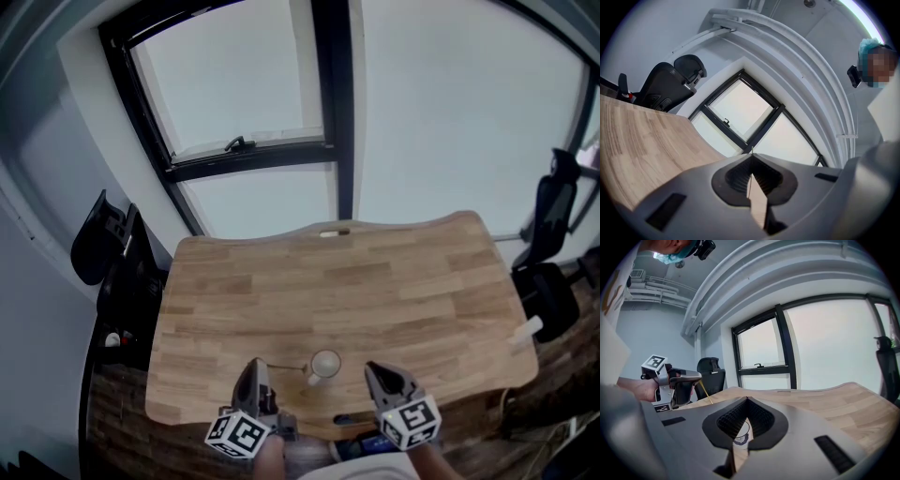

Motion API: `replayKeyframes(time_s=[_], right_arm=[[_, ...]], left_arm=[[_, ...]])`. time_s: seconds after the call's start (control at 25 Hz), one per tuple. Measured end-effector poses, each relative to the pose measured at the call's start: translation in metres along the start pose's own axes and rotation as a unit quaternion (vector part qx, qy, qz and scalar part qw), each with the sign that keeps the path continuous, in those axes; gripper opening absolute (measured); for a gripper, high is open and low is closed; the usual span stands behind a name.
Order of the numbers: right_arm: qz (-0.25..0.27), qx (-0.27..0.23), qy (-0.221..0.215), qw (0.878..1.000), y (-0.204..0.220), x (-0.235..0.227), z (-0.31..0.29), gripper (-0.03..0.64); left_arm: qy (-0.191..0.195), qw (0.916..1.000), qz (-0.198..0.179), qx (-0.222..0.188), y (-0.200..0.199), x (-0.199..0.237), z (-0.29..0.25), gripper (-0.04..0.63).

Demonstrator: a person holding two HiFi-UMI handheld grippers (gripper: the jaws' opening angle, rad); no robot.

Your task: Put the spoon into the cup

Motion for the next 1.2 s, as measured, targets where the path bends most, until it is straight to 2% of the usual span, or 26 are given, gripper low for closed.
replayKeyframes(time_s=[1.2], right_arm=[[-0.018,0.028,-0.001,0.999,0.004,-0.029,-0.027,-0.003]], left_arm=[[-0.018,0.9993,0.012,0.029,0.010,0.018,-0.039,0.002]])
Point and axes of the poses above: the fingertips, and each gripper's own axes: z backward along the fingers, x to its left, y out of its underside, the point moved 7 cm from there along z, backward along the fingers, and after that the axes turned 15 degrees about x, right-handed, at the moved point
